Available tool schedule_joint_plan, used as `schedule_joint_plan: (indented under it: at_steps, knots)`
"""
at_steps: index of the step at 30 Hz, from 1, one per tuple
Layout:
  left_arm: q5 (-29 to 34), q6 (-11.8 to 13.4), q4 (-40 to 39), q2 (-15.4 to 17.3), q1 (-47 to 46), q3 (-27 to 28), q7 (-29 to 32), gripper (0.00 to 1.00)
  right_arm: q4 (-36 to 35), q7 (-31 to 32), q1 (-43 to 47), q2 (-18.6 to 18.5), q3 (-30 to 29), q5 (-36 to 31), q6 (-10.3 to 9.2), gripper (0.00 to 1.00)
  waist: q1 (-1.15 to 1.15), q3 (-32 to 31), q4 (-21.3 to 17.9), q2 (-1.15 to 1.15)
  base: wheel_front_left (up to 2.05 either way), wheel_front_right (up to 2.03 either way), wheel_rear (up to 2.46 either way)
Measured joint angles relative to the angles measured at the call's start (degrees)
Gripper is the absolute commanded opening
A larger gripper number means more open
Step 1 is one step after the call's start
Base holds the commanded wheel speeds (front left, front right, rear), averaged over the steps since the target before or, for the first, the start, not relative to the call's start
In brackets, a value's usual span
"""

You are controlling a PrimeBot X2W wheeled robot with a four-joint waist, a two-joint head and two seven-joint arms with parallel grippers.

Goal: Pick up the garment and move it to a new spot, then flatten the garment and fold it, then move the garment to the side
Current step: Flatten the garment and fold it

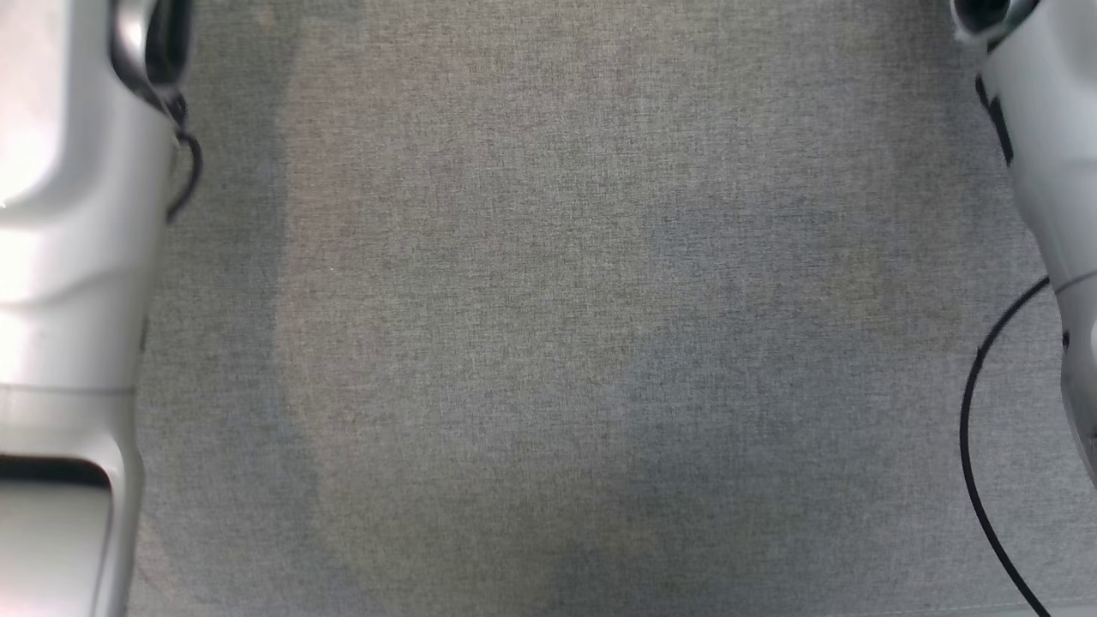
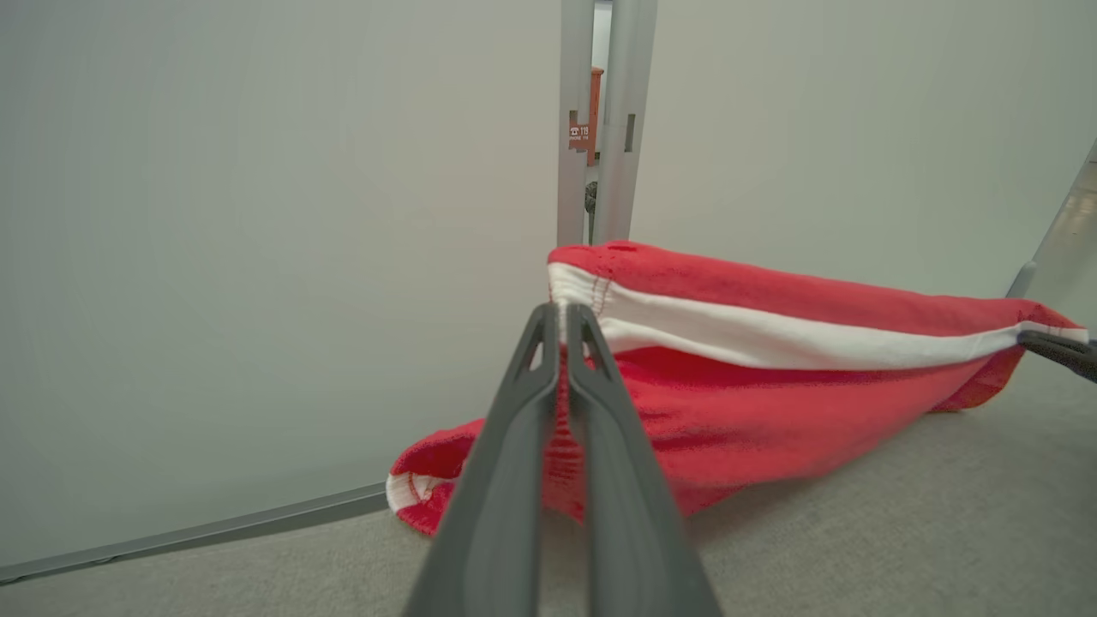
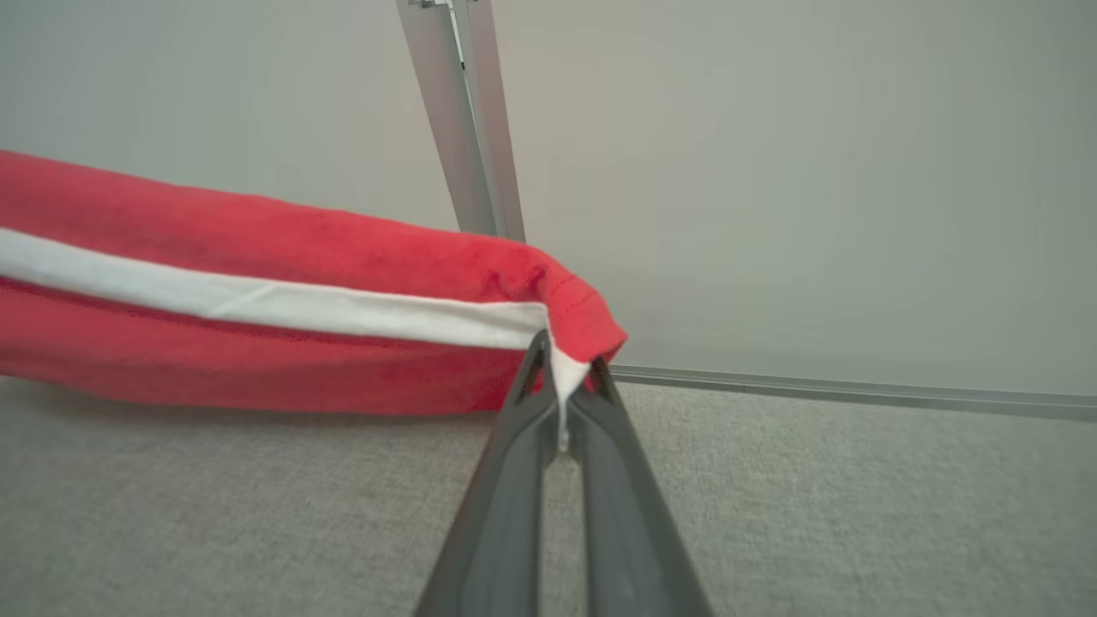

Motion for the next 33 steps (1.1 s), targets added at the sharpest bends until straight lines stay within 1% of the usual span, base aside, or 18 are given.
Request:
schedule_joint_plan:
  at_steps: [4,9,11,18,21,26,31,33]
  knots:
    - [-0.08,-0.01,-2.19,0.09,8.48,-1.29,0.0,0.0,1.0,0.34,5.19,-2.29,6.75,2.41,-0.01,0.0,0.0,-2.03,0.42,0.0,0.0,0.0,0.0]
    - [-0.15,-0.01,-4.49,0.83,18.42,-2.6,0.01,0.0,-1.12,2.83,11.48,-6.19,15.3,8.09,0.0,0.0,-0.02,-6.27,0.92,0.0,0.0,0.0,0.0]
    - [-0.19,-0.01,-5.63,1.02,22.15,-3.81,0.0,0.0,-2.8,4.65,14.26,-8.66,19.65,10.4,0.0,0.0,-0.02,-8.39,1.13,0.0,0.0,0.0,0.0]
    - [-0.13,-0.09,-8.27,2.72,31.99,-7.4,0.0,0.0,-9.27,10.46,21.89,-16.51,30.14,20.61,0.01,0.0,-0.02,-15.81,1.78,0.0,0.0,0.0,0.0]
    - [-0.14,-0.13,-9.29,2.99,35.99,-8.82,0.0,0.0,-11.85,11.0,24.3,-19.72,33.79,23.29,0.02,0.0,-0.02,-19.04,2.05,0.0,0.0,0.0,0.0]
    - [-0.37,-0.13,-11.4,4.36,43.38,-10.91,0.0,0.0,-16.16,13.16,28.78,-23.28,39.61,27.72,0.01,0.0,-0.02,-24.58,2.37,0.0,0.0,0.0,0.0]
    - [-0.74,-0.14,-14.28,5.7,50.1,-12.38,0.0,0.0,-22.12,18.44,33.47,-28.26,44.69,34.39,0.02,0.0,-0.02,-30.27,2.54,0.0,0.0,0.0,0.0]
    - [-0.94,-0.14,-15.61,6.05,52.82,-12.87,0.0,0.0,-24.84,20.71,35.37,-30.53,47.04,35.98,0.02,0.0,-0.02,-32.32,2.57,0.0,0.0,0.0,0.0]
